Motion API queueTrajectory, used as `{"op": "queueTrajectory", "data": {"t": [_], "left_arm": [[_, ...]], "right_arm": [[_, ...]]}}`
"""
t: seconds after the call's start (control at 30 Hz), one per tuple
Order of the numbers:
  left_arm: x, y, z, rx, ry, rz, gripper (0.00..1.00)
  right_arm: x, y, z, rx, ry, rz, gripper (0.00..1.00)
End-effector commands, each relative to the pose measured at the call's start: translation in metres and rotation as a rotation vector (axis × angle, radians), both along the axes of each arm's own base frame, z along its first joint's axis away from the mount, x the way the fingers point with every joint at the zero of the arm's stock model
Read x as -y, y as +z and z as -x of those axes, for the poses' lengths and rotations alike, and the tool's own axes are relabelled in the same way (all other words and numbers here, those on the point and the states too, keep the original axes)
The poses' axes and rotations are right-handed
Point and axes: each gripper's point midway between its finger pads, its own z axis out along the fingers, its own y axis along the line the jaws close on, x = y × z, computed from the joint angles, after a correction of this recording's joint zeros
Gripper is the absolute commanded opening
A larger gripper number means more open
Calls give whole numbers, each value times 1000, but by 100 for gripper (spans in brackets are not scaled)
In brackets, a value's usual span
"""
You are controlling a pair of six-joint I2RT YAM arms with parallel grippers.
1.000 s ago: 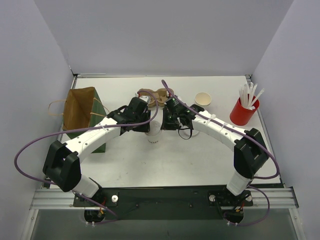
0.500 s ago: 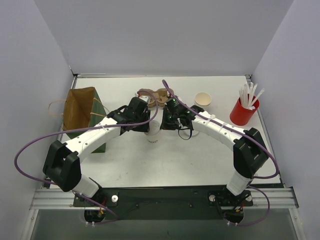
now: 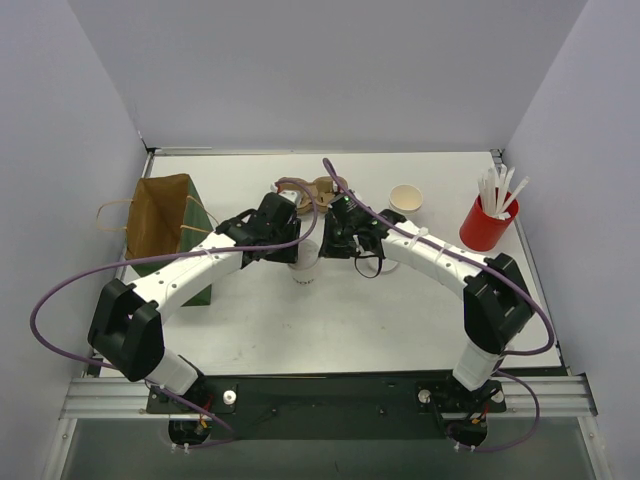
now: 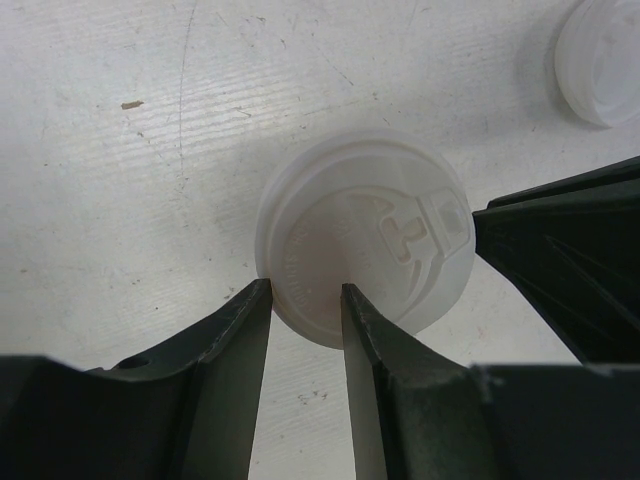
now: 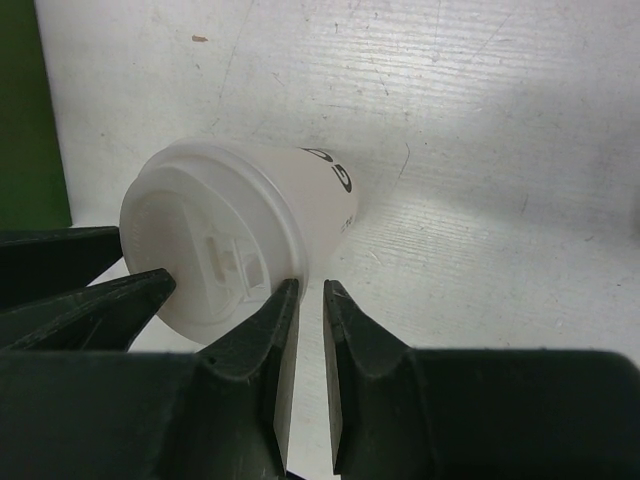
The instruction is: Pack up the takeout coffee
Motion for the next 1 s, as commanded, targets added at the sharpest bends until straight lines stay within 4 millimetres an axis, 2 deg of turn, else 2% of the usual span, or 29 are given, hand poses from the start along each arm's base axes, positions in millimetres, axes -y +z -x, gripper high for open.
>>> {"op": "queueTrajectory", "data": {"t": [0.0, 0.13, 0.27, 0.33, 0.47, 0.53, 0.7, 0.9, 0.97], "left_arm": [[-1, -12, 9, -55, -36, -43, 44], [0, -4, 6, -36, -58, -38, 46], [4, 9, -2, -10, -87, -15, 50], [6, 15, -9, 4, -98, -2, 51], [10, 28, -18, 29, -92, 30, 52], [11, 34, -21, 41, -82, 49, 52], [11, 36, -23, 36, -66, 65, 51], [10, 38, -25, 34, -33, 81, 46], [9, 36, -24, 25, -28, 80, 45]], "right_arm": [[32, -14, 15, -56, -9, 129, 13], [37, 34, -11, 62, -52, 71, 16], [38, 50, -36, 93, -77, 11, 16], [40, 52, -46, 101, -89, 0, 16], [28, 57, -55, 123, -51, -58, 16], [21, 57, -52, 116, -18, -81, 16], [5, 64, -46, 142, 70, -117, 16], [-8, 58, -40, 140, 147, -100, 16], [-9, 51, -38, 124, 165, -70, 16]]}}
